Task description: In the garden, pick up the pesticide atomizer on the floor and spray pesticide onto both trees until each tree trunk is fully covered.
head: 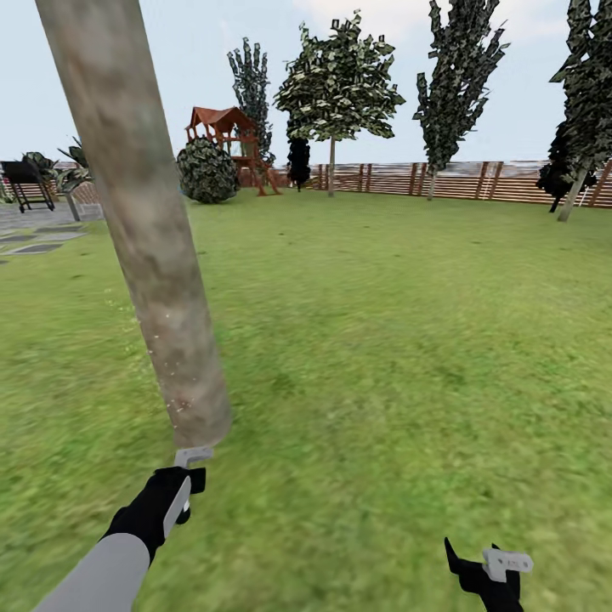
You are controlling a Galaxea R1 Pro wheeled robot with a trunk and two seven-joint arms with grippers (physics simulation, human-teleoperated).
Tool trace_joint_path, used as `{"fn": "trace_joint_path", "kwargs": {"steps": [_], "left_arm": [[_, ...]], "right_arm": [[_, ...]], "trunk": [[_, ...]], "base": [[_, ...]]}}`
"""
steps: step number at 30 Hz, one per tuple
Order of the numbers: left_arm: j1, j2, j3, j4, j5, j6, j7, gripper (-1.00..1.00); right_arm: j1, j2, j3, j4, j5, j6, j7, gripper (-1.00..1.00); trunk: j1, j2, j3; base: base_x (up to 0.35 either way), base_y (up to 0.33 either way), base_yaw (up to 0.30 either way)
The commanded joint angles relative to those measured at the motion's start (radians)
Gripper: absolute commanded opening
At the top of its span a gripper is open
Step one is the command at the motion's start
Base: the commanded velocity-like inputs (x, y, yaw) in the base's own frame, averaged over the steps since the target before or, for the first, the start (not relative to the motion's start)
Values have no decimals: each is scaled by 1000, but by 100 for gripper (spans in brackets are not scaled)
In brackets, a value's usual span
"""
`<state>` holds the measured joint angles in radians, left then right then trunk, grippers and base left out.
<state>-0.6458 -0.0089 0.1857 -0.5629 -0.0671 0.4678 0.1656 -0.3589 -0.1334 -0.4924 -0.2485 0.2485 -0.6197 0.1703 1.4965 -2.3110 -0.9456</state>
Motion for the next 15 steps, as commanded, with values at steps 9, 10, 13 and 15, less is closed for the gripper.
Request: {"fn": "trace_joint_path", "kwargs": {"steps": [9, 10, 13, 15], "left_arm": [[0, 0, 0, 0, 1, -1, 0, -100], [0, 0, 0, 0, 2, -1, 0, -100], [0, 0, 0, 0, 2, -1, 0, -100], [0, 0, -1, 0, 3, -1, 0, -100]], "right_arm": [[0, 0, 0, 0, 0, 0, 0, 100], [0, 0, 0, 0, 0, 0, 0, 100], [0, 0, 0, 0, 0, 0, 0, 100], [0, 1, 0, 0, 0, 0, 0, 100]], "trunk": [[0, 0, 0], [0, 0, 0], [0, 0, 0], [0, 0, 0]], "base": [[235, -199, 141], [233, -199, 269], [228, -202, 274], [195, -219, 276]]}}
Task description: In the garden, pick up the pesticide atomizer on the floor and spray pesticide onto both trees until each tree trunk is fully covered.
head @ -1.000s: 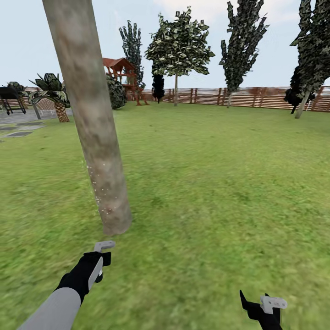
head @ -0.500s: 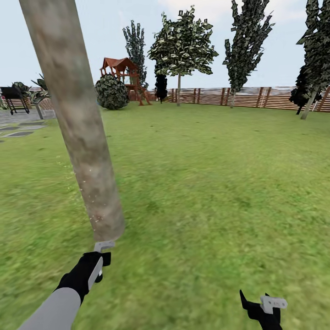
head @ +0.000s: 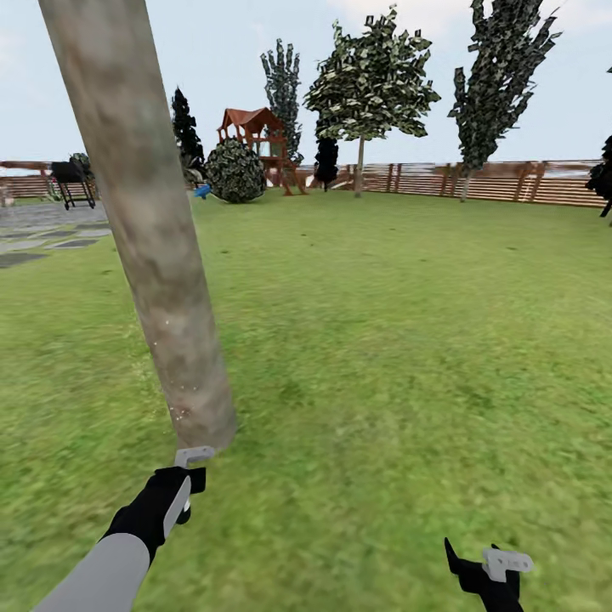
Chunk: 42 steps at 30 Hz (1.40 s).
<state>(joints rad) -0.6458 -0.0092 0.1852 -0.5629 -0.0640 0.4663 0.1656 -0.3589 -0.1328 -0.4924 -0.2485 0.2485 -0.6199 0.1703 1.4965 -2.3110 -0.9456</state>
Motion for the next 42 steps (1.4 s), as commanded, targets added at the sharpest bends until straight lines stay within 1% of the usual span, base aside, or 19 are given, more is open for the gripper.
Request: {"fn": "trace_joint_path", "kwargs": {"steps": [1, 7, 14, 17, 42], "left_arm": [[0, 0, 0, 0, 0, 0, 0, -100], [0, 0, -1, 0, 0, 0, 0, -100], [0, -1, -1, -3, 0, 0, 0, -100], [0, -1, -1, -3, 0, 0, 0, -100], [0, -2, -3, -3, 0, 0, 0, -100]], "right_arm": [[0, 0, 0, 0, 0, 0, 0, 100], [0, -1, 0, 0, 0, 0, 0, 100], [0, -1, -1, 0, 0, 0, 0, 100], [0, -1, 0, 0, 0, 0, 0, 100], [0, -1, 0, 0, 0, 0, 0, 100]], "trunk": [[0, 0, 0], [0, 0, 0], [0, 0, 0], [0, 0, 0], [0, 0, 0]], "base": [[162, -237, 276], [79, -260, 246], [23, -274, 25], [83, -274, 162], [114, -274, 274]]}}
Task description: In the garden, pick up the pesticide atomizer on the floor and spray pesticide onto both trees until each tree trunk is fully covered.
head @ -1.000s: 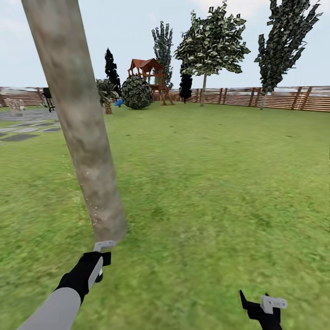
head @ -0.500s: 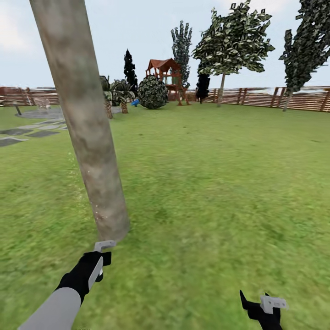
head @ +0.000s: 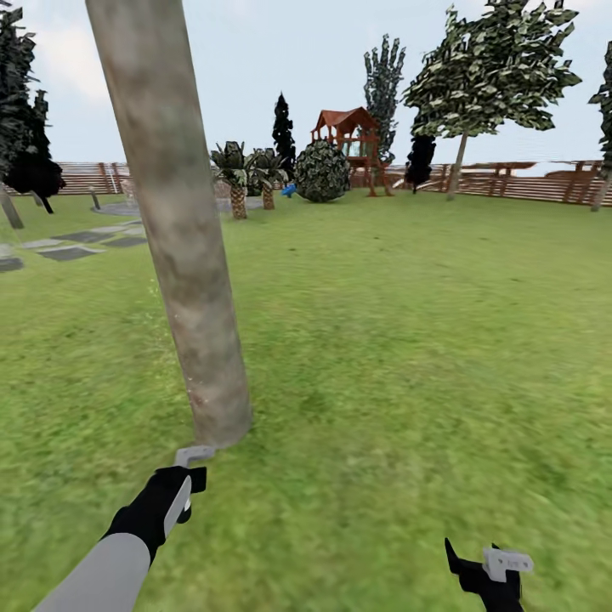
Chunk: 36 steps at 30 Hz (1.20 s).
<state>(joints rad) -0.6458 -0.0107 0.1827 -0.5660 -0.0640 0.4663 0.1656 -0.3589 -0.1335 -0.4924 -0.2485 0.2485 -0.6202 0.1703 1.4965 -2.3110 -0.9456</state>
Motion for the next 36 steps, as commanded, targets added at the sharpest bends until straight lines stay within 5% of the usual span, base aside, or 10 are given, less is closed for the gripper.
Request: {"fn": "trace_joint_path", "kwargs": {"steps": [1, 19, 29, 33, 36], "left_arm": [[0, 0, 0, 0, 0, 0, 0, -100], [-2, -9, -3, -11, 3, 1, 0, -100], [-106, -13, -9, -11, -5, 84, -6, -100], [-132, -65, -21, -13, -3, 113, -5, -100], [-151, -71, -35, -13, -4, 118, -6, -100]], "right_arm": [[0, 0, 0, 0, 0, 0, 0, 100], [0, 0, -1, -1, -1, -1, 0, 100], [0, 0, -1, -2, -2, -1, 0, 100], [0, 0, -1, -2, -2, -1, 0, 100], [0, 0, -1, 0, -2, -1, 0, 100]], "trunk": [[0, 0, 0], [0, 0, 0], [0, 0, 0], [0, 0, 0], [0, 0, 0]], "base": [[123, -274, 277], [36, -211, 230], [0, -2, -136], [0, 0, -289], [0, 0, -173]]}}
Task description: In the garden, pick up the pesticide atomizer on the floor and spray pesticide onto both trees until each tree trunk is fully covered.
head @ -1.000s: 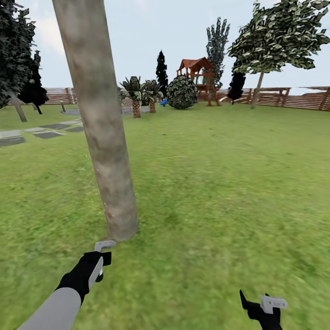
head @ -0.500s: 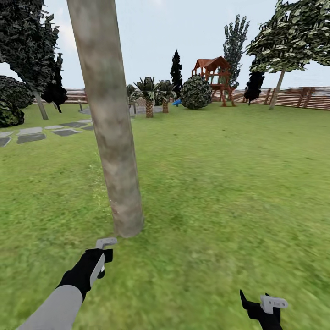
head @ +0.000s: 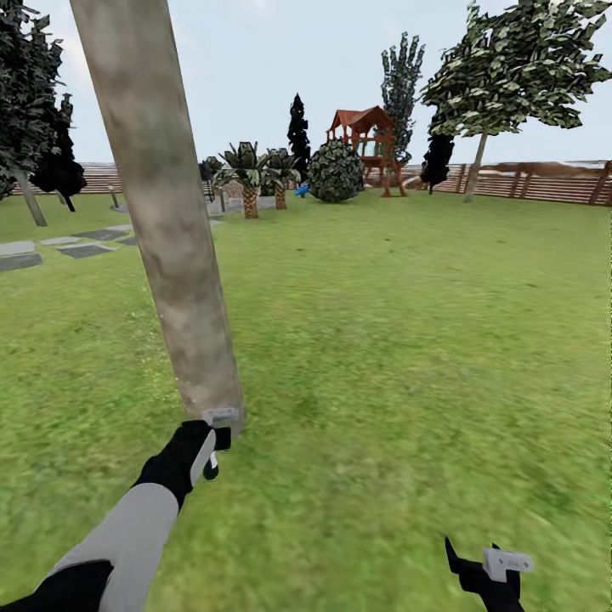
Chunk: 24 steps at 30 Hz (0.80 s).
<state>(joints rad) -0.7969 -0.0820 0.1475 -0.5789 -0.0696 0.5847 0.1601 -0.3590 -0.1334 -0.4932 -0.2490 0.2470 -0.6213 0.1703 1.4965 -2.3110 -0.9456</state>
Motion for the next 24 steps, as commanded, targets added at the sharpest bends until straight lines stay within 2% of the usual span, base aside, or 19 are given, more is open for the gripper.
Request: {"fn": "trace_joint_path", "kwargs": {"steps": [1, 4, 7, 8, 11, 12, 16, 19, 22, 24], "left_arm": [[-3, 6, 0, 0, 1, 1, 0, -100], [-12, 60, 4, 0, 1, 2, -1, -100], [-4, 143, 7, 1, 7, 7, -2, -100], [-2, 151, 4, 1, 5, 6, -1, -100], [-1, 147, 0, 1, 4, 2, 1, -100], [-1, 131, 0, 1, 4, 0, 2, -100], [-1, 116, 0, 1, 6, -1, 2, -100], [-1, 93, 1, 1, 5, -1, 3, -100], [1, 89, 0, 1, 3, -2, 3, -100], [1, 96, 2, 2, 1, -3, 3, -100]], "right_arm": [[0, 0, 0, 0, 0, 0, 0, 100], [0, 0, 0, 0, 0, 0, 0, 100], [0, 0, 0, 0, 0, 0, 0, 100], [0, 0, 0, 0, 1, 0, 0, 100], [0, 0, 0, 2, 1, 0, 0, 100], [0, 0, 0, 2, 2, 1, 0, 100], [0, 0, 0, 1, 2, 1, 0, 100], [0, 0, -1, 0, 0, 0, 0, 100], [0, 0, 0, 0, 0, 0, 0, 100], [0, 0, 0, 0, 0, 0, 0, 100]], "trunk": [[0, 0, 0], [0, 0, 0], [0, 0, 0], [0, 0, 0], [0, 0, 0], [0, 0, 0], [0, 0, 0], [0, 0, 0], [0, 0, 0], [0, 0, 0]], "base": [[0, 0, -36], [0, 0, -9], [0, 0, -1], [0, 0, 0], [31, -17, 0], [193, -152, 0], [163, -219, 0], [123, -257, 20], [101, -265, 211], [138, -222, 268]]}}
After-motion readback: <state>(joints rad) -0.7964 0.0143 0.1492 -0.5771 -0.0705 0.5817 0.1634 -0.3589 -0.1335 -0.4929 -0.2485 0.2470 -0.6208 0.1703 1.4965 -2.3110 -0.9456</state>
